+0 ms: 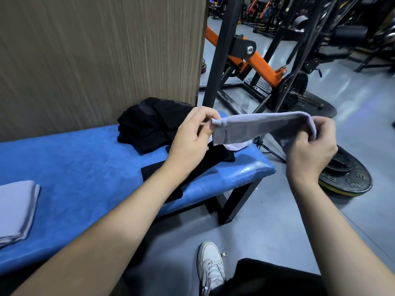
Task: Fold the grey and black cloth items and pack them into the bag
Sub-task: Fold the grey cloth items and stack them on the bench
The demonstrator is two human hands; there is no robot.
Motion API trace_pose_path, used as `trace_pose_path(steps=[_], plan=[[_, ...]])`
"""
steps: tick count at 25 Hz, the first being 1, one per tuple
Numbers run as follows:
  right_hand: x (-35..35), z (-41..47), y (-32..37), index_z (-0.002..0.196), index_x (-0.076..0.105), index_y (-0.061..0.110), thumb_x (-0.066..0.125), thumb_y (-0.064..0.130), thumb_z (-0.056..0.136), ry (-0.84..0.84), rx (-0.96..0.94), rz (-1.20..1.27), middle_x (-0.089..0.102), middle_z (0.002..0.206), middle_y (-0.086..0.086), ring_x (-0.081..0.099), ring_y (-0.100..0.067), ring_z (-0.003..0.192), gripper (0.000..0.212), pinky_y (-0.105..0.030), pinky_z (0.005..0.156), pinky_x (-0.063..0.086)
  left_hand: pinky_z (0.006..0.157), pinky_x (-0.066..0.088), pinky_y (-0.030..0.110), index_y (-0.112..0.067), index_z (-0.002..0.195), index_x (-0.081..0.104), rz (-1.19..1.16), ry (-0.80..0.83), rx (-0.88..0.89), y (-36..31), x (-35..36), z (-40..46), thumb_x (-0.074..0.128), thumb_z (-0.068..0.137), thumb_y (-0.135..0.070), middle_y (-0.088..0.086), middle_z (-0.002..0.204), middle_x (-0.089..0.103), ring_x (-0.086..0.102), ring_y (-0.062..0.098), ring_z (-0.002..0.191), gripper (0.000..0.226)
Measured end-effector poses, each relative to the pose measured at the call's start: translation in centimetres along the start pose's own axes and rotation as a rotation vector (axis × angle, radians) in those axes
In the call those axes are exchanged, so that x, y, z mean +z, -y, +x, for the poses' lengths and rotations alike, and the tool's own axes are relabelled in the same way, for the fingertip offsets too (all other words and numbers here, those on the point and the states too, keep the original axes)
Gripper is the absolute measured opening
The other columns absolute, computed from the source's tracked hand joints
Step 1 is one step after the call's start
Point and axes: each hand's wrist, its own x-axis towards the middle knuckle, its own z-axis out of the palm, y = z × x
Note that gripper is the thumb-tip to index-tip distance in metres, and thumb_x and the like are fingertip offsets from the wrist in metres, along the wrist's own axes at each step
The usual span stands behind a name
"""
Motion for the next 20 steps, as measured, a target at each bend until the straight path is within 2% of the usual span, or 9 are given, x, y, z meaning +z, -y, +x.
trace_pose_path(steps=[1,3,7,10,12,17,20], plan=[[-0.2,0.1,-0.1,0.097,0.061,0.010,0.045,0.013,0.081,-0.013,0.003,0.010,0.060,0.084,0.004,0.050,-0.009,0.076,0.022,-0.024,0.071,0.038,0.065,0.058,0.032,-0.029,0.097,0.056,-0.016,0.009,-0.039,0.0,0.4,0.0,0.045,0.103,-0.012,-0.004,0.102,0.057,0.057,0.008,0.084,0.021],[-0.4,0.4,-0.4,0.097,0.062,0.008,0.045,0.011,0.080,-0.027,-0.003,0.026,0.059,0.084,0.003,0.051,-0.009,0.076,0.024,-0.022,0.071,0.039,0.065,0.062,0.040,-0.027,0.099,0.053,-0.132,0.043,-0.126,0.0,1.2,0.1,0.041,0.105,-0.016,-0.005,0.101,0.057,0.059,0.009,0.089,0.017],[-0.6,1.0,-0.2,0.096,0.062,0.005,0.044,0.008,0.078,-0.044,-0.009,0.056,0.058,0.083,0.003,0.050,-0.005,0.075,0.026,-0.017,0.071,0.039,0.081,0.060,0.051,-0.024,0.100,0.050,-0.311,0.085,-0.225,0.1,2.2,0.5,0.034,0.107,-0.012,0.002,0.108,0.058,0.060,0.013,0.098,0.021],[-0.5,0.6,0.1,0.097,0.061,0.005,0.044,0.005,0.077,-0.002,-0.046,0.069,0.059,0.085,0.003,0.051,-0.005,0.076,0.026,-0.014,0.070,0.039,0.091,0.051,0.050,-0.024,0.099,0.049,-0.460,0.108,-0.242,1.0,2.3,0.3,0.031,0.106,-0.011,-0.008,0.103,0.059,0.056,0.011,0.097,0.023],[-0.6,0.2,0.0,0.096,0.061,0.005,0.045,0.004,0.078,0.050,-0.093,0.061,0.060,0.085,0.003,0.050,-0.006,0.076,0.024,-0.012,0.069,0.038,0.085,0.044,0.044,-0.022,0.097,0.049,-0.510,0.073,-0.234,1.8,2.1,0.2,0.032,0.104,-0.011,-0.011,0.094,0.059,0.052,0.010,0.089,0.021],[-0.3,0.5,0.1,0.093,0.061,0.009,0.048,0.006,0.081,0.108,-0.062,0.072,0.058,0.080,0.007,0.050,0.004,0.069,0.018,-0.009,0.067,0.037,0.079,0.037,0.045,-0.027,0.095,0.055,-0.436,0.016,-0.199,1.9,1.6,0.6,0.035,0.103,-0.012,-0.007,0.089,0.058,0.045,0.022,0.087,0.026],[0.3,0.3,0.5,0.086,0.061,0.013,0.052,0.008,0.085,0.264,-0.033,0.068,0.057,0.073,0.012,0.050,0.004,0.066,0.010,-0.011,0.063,0.037,0.084,0.043,0.041,-0.020,0.100,0.055,-0.267,-0.114,-0.142,1.6,0.1,0.7,0.038,0.101,-0.011,-0.003,0.093,0.057,0.051,0.016,0.090,0.020]])
